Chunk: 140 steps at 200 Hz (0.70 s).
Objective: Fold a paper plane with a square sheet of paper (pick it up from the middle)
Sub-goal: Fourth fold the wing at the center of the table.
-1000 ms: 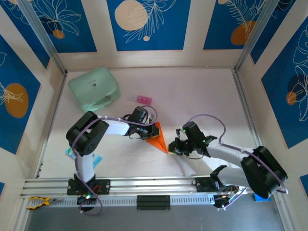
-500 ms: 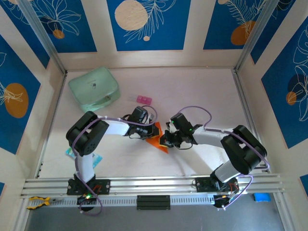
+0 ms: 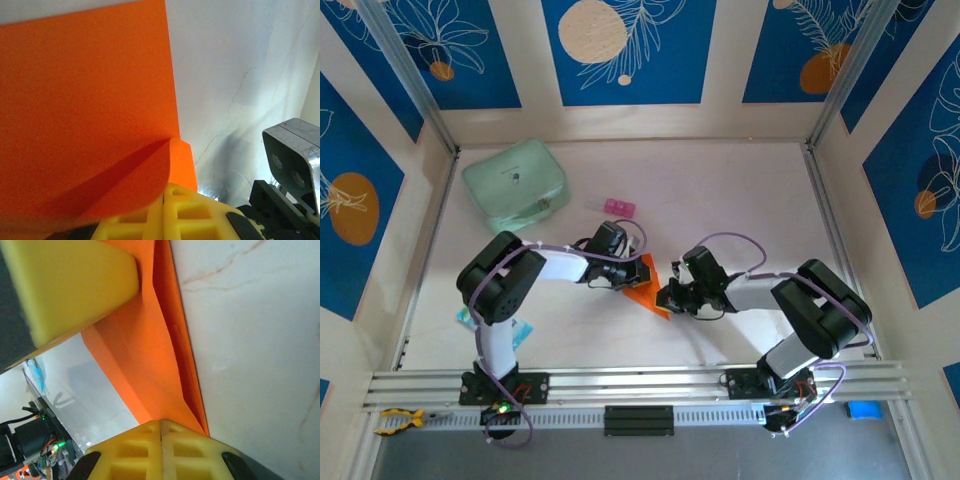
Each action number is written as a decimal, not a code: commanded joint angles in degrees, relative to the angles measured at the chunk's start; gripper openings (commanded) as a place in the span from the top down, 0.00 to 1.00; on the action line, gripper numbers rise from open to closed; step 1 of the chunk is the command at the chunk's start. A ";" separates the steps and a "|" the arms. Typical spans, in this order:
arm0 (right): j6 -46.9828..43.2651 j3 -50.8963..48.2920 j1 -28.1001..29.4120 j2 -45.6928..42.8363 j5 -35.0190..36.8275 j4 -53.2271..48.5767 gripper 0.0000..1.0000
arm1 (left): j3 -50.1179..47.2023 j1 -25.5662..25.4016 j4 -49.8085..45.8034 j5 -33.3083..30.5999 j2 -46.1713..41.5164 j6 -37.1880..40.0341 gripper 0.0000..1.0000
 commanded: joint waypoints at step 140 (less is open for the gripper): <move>2.94 -4.42 -0.52 1.14 0.86 -3.51 0.98 | -1.49 -5.66 -3.38 -2.93 -4.33 -0.26 0.93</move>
